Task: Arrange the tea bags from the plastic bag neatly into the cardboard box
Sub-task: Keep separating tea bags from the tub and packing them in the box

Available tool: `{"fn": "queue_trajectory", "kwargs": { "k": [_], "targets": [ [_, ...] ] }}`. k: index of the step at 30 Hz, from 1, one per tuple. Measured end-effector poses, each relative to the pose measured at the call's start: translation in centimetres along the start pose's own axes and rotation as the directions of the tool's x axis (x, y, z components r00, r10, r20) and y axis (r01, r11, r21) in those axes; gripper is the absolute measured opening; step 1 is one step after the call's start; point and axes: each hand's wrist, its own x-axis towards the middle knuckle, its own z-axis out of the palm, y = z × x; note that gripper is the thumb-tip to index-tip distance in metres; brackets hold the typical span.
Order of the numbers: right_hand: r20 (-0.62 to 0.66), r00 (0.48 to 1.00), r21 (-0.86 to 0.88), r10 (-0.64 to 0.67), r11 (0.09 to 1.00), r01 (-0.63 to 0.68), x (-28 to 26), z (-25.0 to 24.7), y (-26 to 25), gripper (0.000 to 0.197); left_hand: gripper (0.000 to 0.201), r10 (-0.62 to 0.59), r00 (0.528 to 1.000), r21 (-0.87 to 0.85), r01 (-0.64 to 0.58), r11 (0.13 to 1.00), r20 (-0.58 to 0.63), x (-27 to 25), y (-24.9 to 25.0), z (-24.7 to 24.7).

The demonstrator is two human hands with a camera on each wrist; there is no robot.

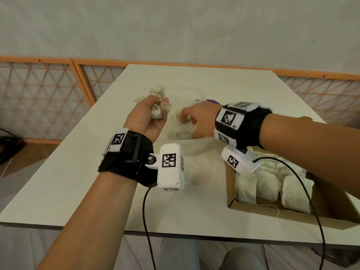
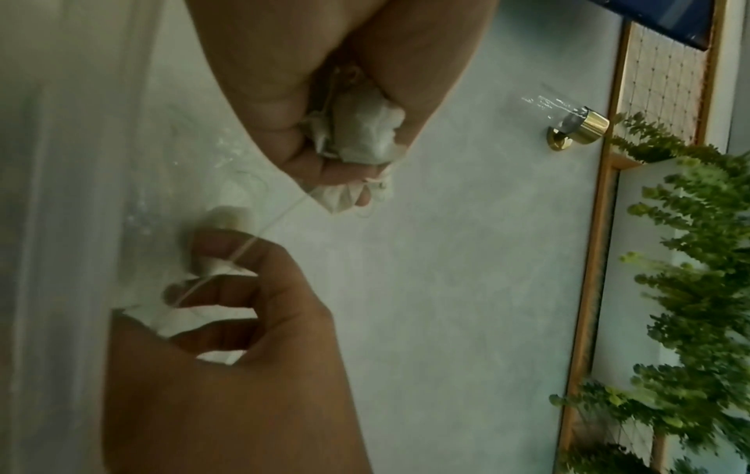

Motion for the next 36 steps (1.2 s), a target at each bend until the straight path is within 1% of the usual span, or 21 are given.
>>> {"fn": "queue_trajectory", "kwargs": {
  "k": [2,6,10,12,15,17,19,21,23,25,26,27,28,29,30,31,32,33,34,35,36],
  "targets": [
    [0.025,0.998,-0.070,-0.057,0.996,0.058,0.2,0.2,0.0,0.044,0.011,0.013,1.000,0.004,-0.013,1.000,0.010,0.2,-0.1,-0.2],
    [0.045,0.997,0.081,-0.070,0.994,0.066,0.0,-0.6,0.6,0.048,0.013,0.027,1.000,0.073,-0.026,0.997,-0.010,0.8,-0.3,-0.3],
    [0.069,0.989,-0.126,-0.128,0.983,0.136,0.1,0.0,0.6,0.026,0.023,-0.006,1.000,0.097,0.006,0.995,-0.005,0.9,-0.1,-0.2],
    [0.088,0.991,-0.171,-0.103,0.978,0.117,0.5,0.1,0.8,0.024,0.024,-0.013,1.000,0.116,0.013,0.993,0.006,1.0,0.0,-0.2],
    [0.103,0.993,-0.164,-0.053,0.984,0.070,0.9,0.2,1.3,0.037,0.018,-0.012,1.000,0.146,0.010,0.989,0.009,1.0,0.2,-0.3],
    [0.110,0.992,-0.141,-0.055,0.988,0.070,1.2,0.5,1.6,0.032,0.016,-0.002,1.000,0.119,-0.001,0.993,0.020,0.9,0.2,-0.3],
    [0.110,0.992,-0.154,-0.067,0.985,0.084,1.5,0.7,1.8,0.022,0.023,0.002,0.999,0.083,-0.005,0.997,0.039,1.1,0.3,-0.4],
    [0.097,0.992,-0.152,-0.081,0.984,0.095,1.9,0.9,2.1,0.021,0.028,0.006,1.000,0.072,-0.008,0.997,0.030,1.2,0.2,-0.3],
    [0.052,0.995,-0.070,-0.091,0.993,0.094,2.2,1.2,2.6,0.024,0.024,0.024,1.000,0.049,-0.025,0.998,0.016,1.2,0.0,-0.1],
    [-0.050,0.995,0.148,-0.084,0.985,0.091,2.2,1.2,3.2,0.026,0.020,0.051,0.999,0.064,-0.050,0.997,-0.016,1.2,-0.1,0.1],
    [-0.092,0.993,0.296,-0.069,0.950,0.093,2.2,1.0,3.4,0.027,0.019,0.067,0.998,0.089,-0.065,0.994,-0.021,1.3,-0.3,0.1],
    [-0.115,0.992,0.464,-0.058,0.879,0.105,2.1,0.9,3.5,0.027,0.018,0.081,0.997,0.123,-0.079,0.989,-0.017,1.3,-0.4,0.2],
    [-0.127,0.990,0.635,-0.055,0.763,0.124,1.9,0.7,3.4,0.023,0.016,0.092,0.996,0.156,-0.090,0.984,-0.006,1.4,-0.5,0.2],
    [-0.140,0.989,0.771,-0.052,0.621,0.142,1.6,0.6,3.3,0.016,0.017,0.097,0.995,0.201,-0.098,0.975,0.015,1.4,-0.6,0.2],
    [-0.157,0.987,0.853,-0.045,0.498,0.158,1.5,0.4,3.1,0.009,0.025,0.093,0.995,0.265,-0.101,0.959,0.045,1.4,-0.7,0.2],
    [-0.173,0.984,0.895,-0.036,0.412,0.172,1.4,0.1,3.0,0.008,0.032,0.086,0.993,0.343,-0.109,0.933,0.081,1.4,-0.7,0.2],
    [-0.172,0.985,0.913,-0.033,0.369,0.172,1.5,-0.1,2.8,0.008,0.040,0.072,0.989,0.418,-0.119,0.901,0.128,1.2,-0.8,0.3],
    [-0.155,0.987,0.917,-0.036,0.367,0.158,1.5,-0.4,2.5,0.008,0.049,0.054,0.984,0.490,-0.132,0.862,0.170,1.0,-0.8,0.4],
    [-0.124,0.992,0.906,-0.036,0.405,0.128,1.6,-0.7,2.2,0.010,0.057,0.033,0.979,0.549,-0.142,0.823,0.203,0.9,-1.0,0.4],
    [-0.085,0.996,0.881,-0.031,0.464,0.090,1.7,-1.0,1.9,0.013,0.061,0.028,0.975,0.590,-0.157,0.792,0.221,0.9,-1.2,0.4],
    [-0.048,0.999,0.857,-0.019,0.513,0.051,2.0,-1.2,1.7,0.017,0.058,0.040,0.974,0.608,-0.172,0.775,0.224,0.8,-1.4,0.3]
  ]
}}
